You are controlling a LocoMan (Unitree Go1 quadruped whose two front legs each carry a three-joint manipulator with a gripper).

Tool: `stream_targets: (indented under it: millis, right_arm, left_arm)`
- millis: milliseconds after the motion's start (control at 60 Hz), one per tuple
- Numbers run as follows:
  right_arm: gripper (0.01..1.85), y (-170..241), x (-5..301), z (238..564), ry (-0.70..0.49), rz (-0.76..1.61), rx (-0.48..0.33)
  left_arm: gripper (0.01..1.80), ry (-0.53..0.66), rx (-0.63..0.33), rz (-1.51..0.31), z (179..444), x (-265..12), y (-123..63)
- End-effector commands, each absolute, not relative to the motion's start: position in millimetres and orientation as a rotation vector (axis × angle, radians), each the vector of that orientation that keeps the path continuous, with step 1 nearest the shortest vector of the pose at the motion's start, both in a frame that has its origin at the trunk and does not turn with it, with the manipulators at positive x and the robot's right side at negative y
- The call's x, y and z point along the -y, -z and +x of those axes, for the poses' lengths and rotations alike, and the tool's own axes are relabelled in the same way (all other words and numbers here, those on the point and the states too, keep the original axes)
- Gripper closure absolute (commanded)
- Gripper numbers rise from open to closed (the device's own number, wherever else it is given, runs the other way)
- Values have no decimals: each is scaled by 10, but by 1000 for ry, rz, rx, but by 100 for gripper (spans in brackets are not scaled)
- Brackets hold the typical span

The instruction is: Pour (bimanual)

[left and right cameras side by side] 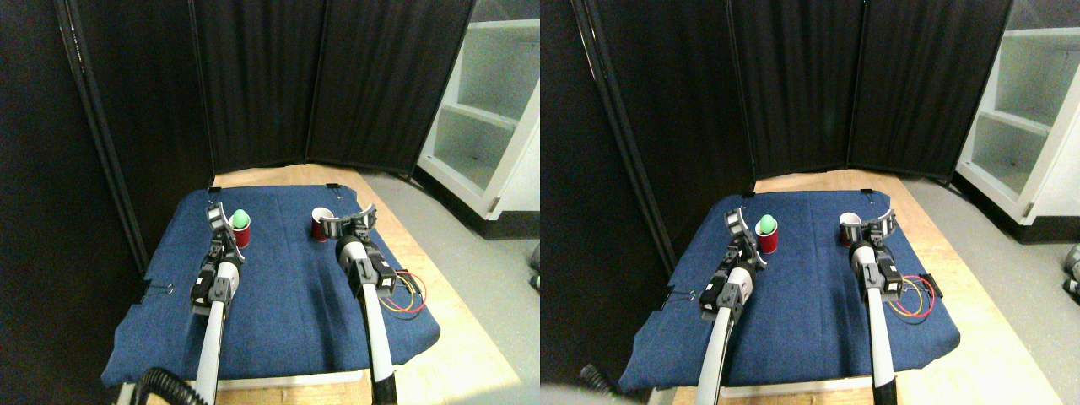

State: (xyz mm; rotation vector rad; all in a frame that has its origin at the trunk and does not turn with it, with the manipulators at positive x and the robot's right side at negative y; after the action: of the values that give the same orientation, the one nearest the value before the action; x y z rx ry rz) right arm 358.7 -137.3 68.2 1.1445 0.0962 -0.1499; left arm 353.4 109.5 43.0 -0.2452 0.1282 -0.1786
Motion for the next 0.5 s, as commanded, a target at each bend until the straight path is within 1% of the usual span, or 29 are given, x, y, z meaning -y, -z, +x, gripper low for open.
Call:
stream_targets:
  millis: [17,67,100,133,150,167,217,283,317,500]
  right_arm:
    - [71,-839,1332,3569,79,1035,5]
    - [71,-865,1318,3541,71,924,17]
    - [71,-864,1316,3546,52,872,27]
    - [71,-870,1307,3540,32,779,42]
    - [71,-870,1307,3540,32,779,42]
    - [72,-885,1292,3516,13,724,51]
    - [70,-883,1285,3513,6,684,64]
    - [72,-900,1260,3472,-10,657,66]
    - [74,-898,1252,3457,-26,639,77]
    - [79,-906,1235,3396,-54,554,91]
  left_arm:
    - [36,231,-56,-187,3542,-1091,-522]
    - [39,256,-55,-108,3542,-1081,-532]
    - [37,270,-56,-94,3548,-1082,-530]
    - [34,304,-31,8,3551,-1077,-534]
    - [34,304,-31,8,3551,-1077,-534]
    - [32,314,-10,87,3550,-1067,-536]
    - [31,318,3,138,3553,-1061,-532]
    - [31,326,45,209,3541,-1041,-527]
    - [31,343,75,273,3539,-1035,-517]
    - [33,409,150,395,3543,-1034,-480]
